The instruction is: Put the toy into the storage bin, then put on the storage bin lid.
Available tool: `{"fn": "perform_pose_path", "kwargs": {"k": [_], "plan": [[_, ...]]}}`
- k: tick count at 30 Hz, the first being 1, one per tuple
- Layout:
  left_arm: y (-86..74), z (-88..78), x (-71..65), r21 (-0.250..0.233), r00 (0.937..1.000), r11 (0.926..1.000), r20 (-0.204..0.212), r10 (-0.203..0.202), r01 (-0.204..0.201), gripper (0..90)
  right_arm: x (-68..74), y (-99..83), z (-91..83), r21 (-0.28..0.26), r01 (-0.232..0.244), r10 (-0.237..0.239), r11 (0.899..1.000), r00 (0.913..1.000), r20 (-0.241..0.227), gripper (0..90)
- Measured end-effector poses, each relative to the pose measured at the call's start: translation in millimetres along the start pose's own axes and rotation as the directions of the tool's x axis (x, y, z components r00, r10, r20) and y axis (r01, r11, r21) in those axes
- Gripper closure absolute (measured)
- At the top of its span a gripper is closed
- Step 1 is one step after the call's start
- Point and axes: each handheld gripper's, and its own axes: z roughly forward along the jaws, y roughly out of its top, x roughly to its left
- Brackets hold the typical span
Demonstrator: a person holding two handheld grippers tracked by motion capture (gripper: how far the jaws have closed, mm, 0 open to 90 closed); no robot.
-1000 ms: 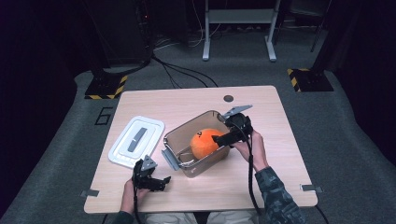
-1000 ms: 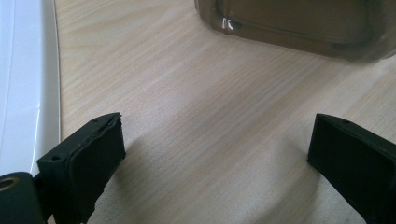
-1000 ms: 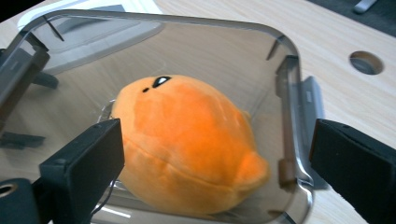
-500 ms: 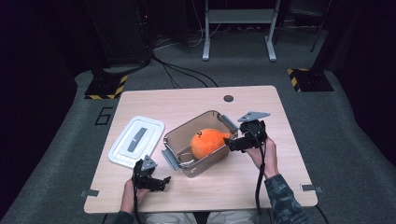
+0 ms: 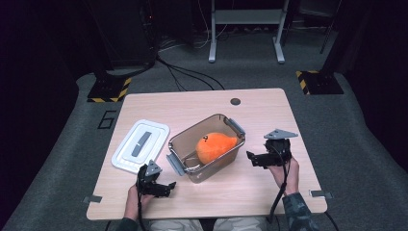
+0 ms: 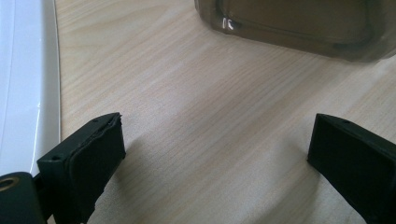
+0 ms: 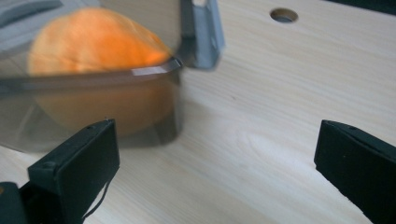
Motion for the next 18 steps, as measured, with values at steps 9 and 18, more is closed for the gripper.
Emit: {"fn": "perform_pose_path", "kwargs": {"k": [9, 18], "plan": [[0.0, 0.0, 0.0, 0.000, 1.0000, 1.0000, 0.000, 0.000, 0.000, 3.5, -23.3, -55.0, 6.9, 0.048, -0.060, 0.056, 0.997, 0.9948, 0.085, 0.0], [0.0, 0.0, 0.0, 0.000, 1.0000, 1.0000, -0.001, -0.001, 0.001, 3.5, -26.9, -88.5, 18.6, 0.080, -0.050, 0.036, 0.996, 0.9842, 0.173, 0.0]]}}
